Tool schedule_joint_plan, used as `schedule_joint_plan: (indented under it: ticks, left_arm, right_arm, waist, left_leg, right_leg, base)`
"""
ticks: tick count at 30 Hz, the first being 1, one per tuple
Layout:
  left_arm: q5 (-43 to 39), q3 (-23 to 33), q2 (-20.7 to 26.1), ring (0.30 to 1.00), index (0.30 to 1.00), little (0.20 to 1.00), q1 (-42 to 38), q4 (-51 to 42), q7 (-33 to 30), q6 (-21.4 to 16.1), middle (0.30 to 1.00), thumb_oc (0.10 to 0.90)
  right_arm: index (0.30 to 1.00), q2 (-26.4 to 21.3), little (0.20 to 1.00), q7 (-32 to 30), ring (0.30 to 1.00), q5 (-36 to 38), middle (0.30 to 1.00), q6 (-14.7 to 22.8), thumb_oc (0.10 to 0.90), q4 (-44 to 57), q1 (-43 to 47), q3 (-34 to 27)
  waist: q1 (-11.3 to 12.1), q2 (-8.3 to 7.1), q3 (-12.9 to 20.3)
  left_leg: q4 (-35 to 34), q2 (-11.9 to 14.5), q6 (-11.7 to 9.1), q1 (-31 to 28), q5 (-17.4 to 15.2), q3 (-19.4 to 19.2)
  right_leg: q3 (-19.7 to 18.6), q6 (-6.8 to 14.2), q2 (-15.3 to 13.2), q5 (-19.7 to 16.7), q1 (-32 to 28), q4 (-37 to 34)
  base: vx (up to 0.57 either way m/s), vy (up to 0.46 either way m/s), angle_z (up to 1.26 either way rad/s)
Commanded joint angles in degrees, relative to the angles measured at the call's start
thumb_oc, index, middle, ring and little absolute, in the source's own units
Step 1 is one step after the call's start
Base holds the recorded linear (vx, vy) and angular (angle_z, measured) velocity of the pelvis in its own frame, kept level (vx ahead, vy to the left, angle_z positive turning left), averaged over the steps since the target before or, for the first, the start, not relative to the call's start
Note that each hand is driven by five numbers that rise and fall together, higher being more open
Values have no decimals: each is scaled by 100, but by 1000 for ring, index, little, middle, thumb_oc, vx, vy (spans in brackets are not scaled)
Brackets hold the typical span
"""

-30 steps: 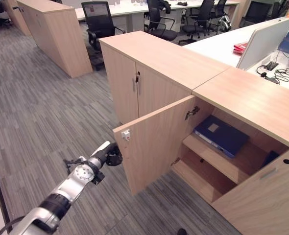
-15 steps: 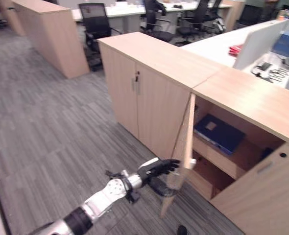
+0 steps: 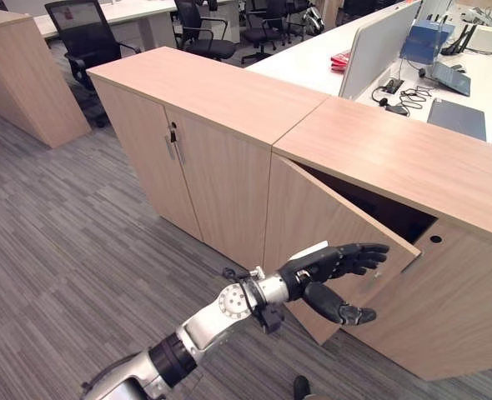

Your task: Put the empty folder in the office cabinet

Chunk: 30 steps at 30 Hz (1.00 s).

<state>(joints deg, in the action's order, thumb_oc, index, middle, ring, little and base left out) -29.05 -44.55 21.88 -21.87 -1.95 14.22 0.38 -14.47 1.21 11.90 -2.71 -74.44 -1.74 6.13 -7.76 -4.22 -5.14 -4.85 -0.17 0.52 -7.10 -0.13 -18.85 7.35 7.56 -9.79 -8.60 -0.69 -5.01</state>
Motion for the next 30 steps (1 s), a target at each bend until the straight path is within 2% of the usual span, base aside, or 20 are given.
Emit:
schedule_joint_plan:
  ticks: [1, 7, 11, 18, 26, 30]
  left_arm:
    - [54, 376, -560, 900, 900, 900, -646, -2, -3, -624, 900, 800]
    - [521, 635, -425, 900, 900, 900, -455, 482, -89, -627, 900, 800]
    - [408, 918, -326, 900, 900, 900, -128, 506, -88, -606, 900, 800]
    - [762, 1070, -343, 900, 900, 900, -209, 797, -262, -642, 900, 800]
    - [1305, 1149, -465, 900, 900, 900, -1116, 1733, -688, -736, 900, 800]
    - [1856, 1009, -573, 900, 900, 900, -2078, 2607, -950, -757, 900, 800]
  right_arm:
    - [900, -405, 900, -112, 900, 89, 900, 143, 800, -172, 228, 224]
    - [900, -410, 900, -105, 900, 103, 900, 144, 800, -106, 154, 198]
    - [900, -404, 900, -76, 900, 67, 900, 140, 800, -122, 40, 163]
    - [900, -368, 900, -101, 900, 55, 900, 165, 800, -48, -48, 215]
    - [900, -415, 900, -115, 900, 54, 900, 191, 800, 87, -141, 334]
    - [900, -495, 900, -107, 900, 52, 900, 222, 800, 66, -232, 388]
  waist:
    - [28, 130, 5]
    - [-36, 124, 48]
    - [-72, 123, 94]
    - [-195, 127, 176]
    - [-529, 197, 306]
    - [-851, 269, 361]
  left_leg:
    - [-15, 131, 44, -167, -697, 606]
    - [-15, 225, -16, -242, -695, 477]
    - [-15, 312, -72, -276, -674, 385]
    - [-15, 430, -166, -310, -621, 304]
    - [-15, 617, -309, -435, -546, 60]
    - [25, 747, -416, -568, -515, -163]
  right_leg:
    - [234, 114, 233, 639, -203, 124]
    - [107, 68, 342, 675, -228, 45]
    - [34, 15, 435, 714, -252, 8]
    - [-40, -54, 562, 795, -286, 1]
    - [-205, -154, 753, 898, -333, 1]
    - [-339, -207, 891, 945, -387, 1]
  base:
    - [11, -56, -9]
    - [12, -51, -13]
    - [22, -73, -18]
    - [9, -83, -9]
    - [19, -88, -9]
    - [50, -113, -15]
